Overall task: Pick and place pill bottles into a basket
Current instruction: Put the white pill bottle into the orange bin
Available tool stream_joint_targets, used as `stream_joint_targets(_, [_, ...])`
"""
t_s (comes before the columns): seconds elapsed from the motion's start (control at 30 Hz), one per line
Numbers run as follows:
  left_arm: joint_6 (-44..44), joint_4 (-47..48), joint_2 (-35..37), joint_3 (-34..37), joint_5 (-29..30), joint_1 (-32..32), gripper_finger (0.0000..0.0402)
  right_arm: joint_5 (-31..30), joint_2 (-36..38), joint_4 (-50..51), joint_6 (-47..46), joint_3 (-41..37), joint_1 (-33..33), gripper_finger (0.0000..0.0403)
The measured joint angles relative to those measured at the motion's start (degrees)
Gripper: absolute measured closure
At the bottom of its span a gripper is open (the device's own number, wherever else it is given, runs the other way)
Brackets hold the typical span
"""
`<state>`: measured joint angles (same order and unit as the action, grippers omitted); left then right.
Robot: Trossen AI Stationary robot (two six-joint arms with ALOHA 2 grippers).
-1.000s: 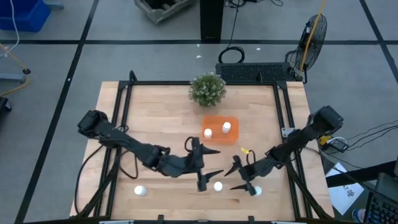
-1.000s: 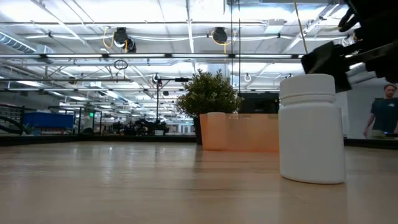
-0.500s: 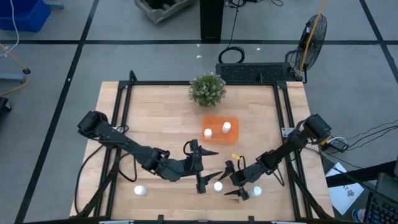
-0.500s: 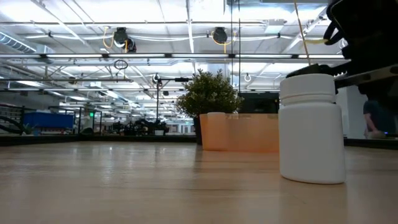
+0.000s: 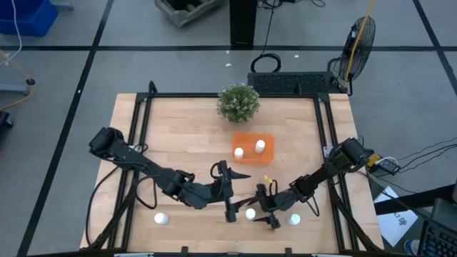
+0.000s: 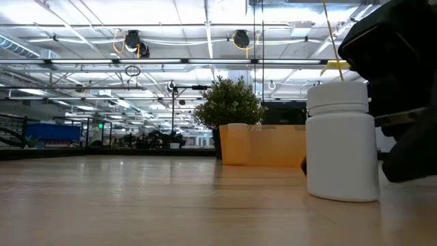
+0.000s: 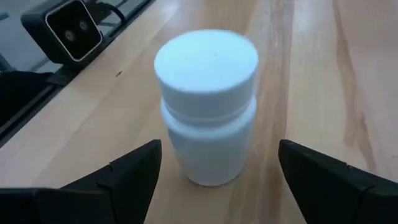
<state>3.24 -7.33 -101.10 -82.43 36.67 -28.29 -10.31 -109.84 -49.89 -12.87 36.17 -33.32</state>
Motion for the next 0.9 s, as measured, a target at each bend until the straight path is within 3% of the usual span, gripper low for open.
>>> stream_joint_targets(0.3, [0.7,1.1,0.0,0.0,-0.1,0.0,0.0078,1.3,-3.5,-1.4,0.7,2.2,0.0,0.0104])
stream_joint_targets(0.43, [4.2,3.3,0.0,0.0,-0.4,0.3,0.0078,1.3,-3.4,-2.5,1.5,2.2,0.0,0.0148])
stream_joint_targets(0.63, [8.2,9.4,0.0,0.0,-0.8,1.2,0.0078,1.3,-3.3,-3.5,1.8,2.1,0.7,0.0247])
stream_joint_targets(0.9, [14.2,13.5,0.0,0.0,-0.8,2.4,0.0078,1.2,-3.3,-3.4,1.5,2.1,1.8,0.0251])
